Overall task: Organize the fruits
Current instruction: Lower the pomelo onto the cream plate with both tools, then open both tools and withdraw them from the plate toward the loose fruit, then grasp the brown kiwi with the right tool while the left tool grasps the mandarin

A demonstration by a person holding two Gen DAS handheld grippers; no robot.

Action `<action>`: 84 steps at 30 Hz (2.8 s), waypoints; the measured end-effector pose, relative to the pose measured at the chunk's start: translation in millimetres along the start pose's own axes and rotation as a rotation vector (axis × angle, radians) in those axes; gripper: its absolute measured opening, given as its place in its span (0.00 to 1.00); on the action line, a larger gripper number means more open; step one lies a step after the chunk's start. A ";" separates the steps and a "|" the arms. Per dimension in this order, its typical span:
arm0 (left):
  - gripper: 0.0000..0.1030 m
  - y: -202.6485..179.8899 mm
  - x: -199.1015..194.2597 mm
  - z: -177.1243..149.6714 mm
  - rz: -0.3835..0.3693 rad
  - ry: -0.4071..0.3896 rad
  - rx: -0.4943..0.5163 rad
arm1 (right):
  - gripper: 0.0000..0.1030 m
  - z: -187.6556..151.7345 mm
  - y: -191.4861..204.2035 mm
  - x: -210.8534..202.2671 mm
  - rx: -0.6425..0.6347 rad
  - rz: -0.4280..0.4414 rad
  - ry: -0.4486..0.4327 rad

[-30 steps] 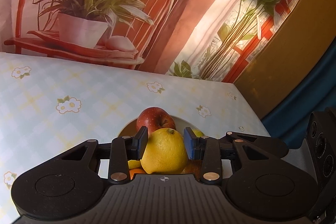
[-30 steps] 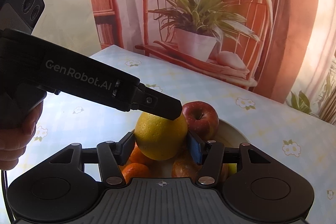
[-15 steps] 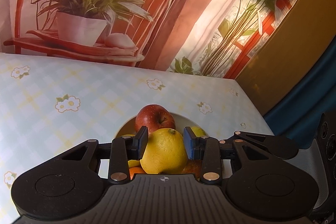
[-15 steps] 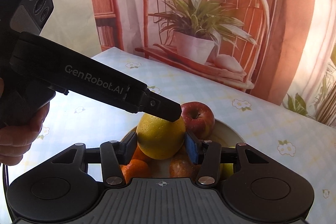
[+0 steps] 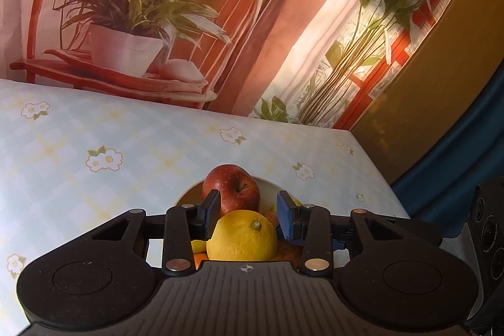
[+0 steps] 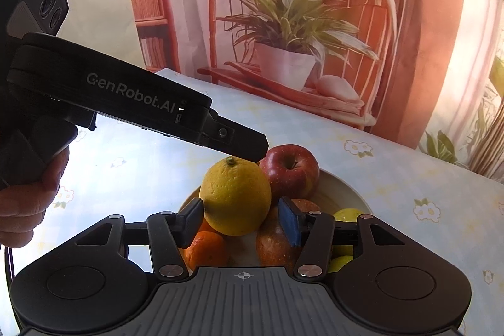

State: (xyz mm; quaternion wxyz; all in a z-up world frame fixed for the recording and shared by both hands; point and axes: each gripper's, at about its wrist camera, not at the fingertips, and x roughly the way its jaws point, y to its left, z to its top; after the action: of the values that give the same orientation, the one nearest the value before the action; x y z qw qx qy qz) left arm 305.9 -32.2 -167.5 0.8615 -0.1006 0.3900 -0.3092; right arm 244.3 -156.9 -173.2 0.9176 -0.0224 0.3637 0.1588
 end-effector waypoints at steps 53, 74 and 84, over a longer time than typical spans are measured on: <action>0.41 -11.8 -120.6 -146.0 0.457 -0.192 -0.053 | 0.44 -138.9 75.4 -64.9 0.088 0.003 -0.181; 0.41 -19.6 -109.9 -161.5 0.439 -0.155 -0.033 | 0.25 -135.6 76.7 -44.1 0.134 -0.005 -0.090; 0.41 -23.8 -106.6 -163.6 0.416 -0.140 -0.012 | 0.25 -141.5 66.9 -53.7 0.158 0.002 -0.124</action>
State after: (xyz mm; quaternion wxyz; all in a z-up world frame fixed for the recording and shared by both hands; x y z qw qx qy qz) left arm 121.2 25.3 -203.1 0.9311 -0.0445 0.3434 -0.1148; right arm 93.5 -130.4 -236.0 0.9371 0.0600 0.3176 0.1316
